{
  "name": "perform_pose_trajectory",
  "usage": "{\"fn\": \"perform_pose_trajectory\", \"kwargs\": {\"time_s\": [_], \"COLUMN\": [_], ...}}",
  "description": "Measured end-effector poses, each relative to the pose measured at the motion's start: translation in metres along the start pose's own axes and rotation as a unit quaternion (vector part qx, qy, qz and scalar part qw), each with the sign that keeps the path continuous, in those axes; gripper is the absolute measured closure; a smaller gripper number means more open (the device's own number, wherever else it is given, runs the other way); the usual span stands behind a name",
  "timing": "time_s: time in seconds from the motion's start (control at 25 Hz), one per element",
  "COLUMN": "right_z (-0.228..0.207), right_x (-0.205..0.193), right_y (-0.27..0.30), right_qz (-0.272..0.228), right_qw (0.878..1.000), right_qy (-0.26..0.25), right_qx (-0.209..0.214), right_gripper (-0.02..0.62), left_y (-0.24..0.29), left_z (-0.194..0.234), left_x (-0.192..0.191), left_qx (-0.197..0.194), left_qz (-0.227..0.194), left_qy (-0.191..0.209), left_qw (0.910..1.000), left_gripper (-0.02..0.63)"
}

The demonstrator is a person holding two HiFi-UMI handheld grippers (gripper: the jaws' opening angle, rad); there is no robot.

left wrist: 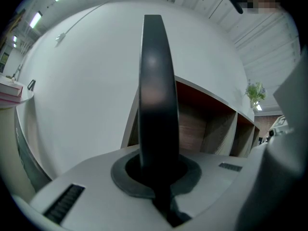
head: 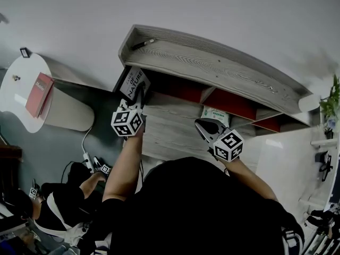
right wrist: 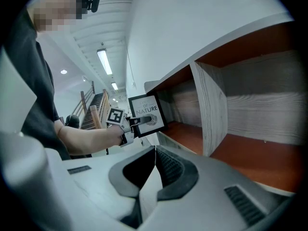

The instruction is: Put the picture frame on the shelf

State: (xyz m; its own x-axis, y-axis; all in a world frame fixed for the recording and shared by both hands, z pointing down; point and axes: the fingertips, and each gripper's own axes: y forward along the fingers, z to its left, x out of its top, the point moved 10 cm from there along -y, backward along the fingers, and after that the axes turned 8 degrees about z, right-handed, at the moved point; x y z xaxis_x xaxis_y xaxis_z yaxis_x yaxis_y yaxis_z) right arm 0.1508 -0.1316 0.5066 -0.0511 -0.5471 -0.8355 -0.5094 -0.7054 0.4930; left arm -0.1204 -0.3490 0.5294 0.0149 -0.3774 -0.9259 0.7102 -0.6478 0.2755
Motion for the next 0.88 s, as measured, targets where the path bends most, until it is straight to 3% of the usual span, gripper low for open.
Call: {"fn": "perform_pose_trajectory", "kwargs": {"time_s": [0.88], "right_z": [-0.003], "right_x": [-0.002], "right_y": [0.002], "right_qz": [0.002], "right_qw": [1.0], "right_qy": [0.005], "right_qx": [0.0], "right_gripper": [0.58], "left_y": [0.031], "left_z": [-0.006], "left_x": [0.003], "left_qx": [0.047], "left_qz": [-0.024], "left_qy": [-0.004], "left_qw": [0.9986], "left_gripper": [0.578]}}
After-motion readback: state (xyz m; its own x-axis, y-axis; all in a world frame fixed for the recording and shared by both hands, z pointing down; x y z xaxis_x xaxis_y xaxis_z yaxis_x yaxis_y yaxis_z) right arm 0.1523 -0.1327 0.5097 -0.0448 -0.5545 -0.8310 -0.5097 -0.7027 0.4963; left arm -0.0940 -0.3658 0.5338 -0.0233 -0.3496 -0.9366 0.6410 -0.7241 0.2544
